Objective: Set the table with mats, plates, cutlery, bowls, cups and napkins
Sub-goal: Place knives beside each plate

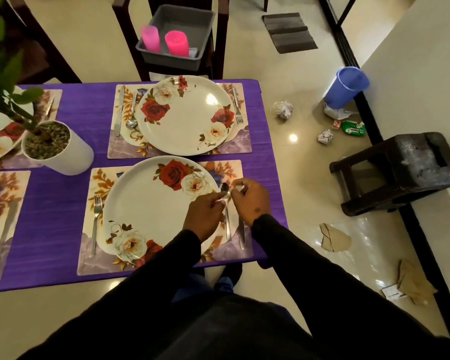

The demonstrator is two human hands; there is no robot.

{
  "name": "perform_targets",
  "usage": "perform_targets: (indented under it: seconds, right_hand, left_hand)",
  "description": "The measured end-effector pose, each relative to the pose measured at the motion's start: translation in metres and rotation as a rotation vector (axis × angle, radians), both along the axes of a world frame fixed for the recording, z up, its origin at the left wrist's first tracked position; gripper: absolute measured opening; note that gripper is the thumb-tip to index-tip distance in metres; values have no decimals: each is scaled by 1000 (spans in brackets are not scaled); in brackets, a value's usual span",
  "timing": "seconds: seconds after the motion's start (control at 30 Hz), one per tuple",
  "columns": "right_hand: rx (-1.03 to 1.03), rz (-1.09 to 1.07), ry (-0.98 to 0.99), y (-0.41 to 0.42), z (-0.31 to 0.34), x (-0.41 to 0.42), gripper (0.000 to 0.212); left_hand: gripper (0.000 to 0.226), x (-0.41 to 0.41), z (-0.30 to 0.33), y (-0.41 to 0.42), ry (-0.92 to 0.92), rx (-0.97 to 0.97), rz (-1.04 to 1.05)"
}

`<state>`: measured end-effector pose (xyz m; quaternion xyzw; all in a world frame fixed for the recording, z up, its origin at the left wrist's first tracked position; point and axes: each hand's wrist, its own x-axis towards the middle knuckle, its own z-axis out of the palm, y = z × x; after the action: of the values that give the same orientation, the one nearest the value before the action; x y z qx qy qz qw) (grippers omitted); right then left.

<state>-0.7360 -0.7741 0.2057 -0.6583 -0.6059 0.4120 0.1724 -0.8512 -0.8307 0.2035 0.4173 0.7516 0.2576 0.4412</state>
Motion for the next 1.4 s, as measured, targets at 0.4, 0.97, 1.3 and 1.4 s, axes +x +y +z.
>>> perform_targets:
  seconds: [0.4, 0.97, 1.3, 1.4]
  right_hand:
    - [-7, -8, 109, 0, 24, -16, 14]
    - [39, 128, 250, 129, 27, 145, 12]
    - [-66, 292, 310, 184, 2, 222, 8]
    - [-100, 375, 316, 201, 3, 217, 5]
  left_hand:
    - [17, -22, 15, 11, -205, 76, 106]
    - [29, 170, 30, 115, -128, 225, 238]
    - [14, 239, 22, 144, -230, 153, 451]
    - [15, 236, 18, 153, -221, 136, 526]
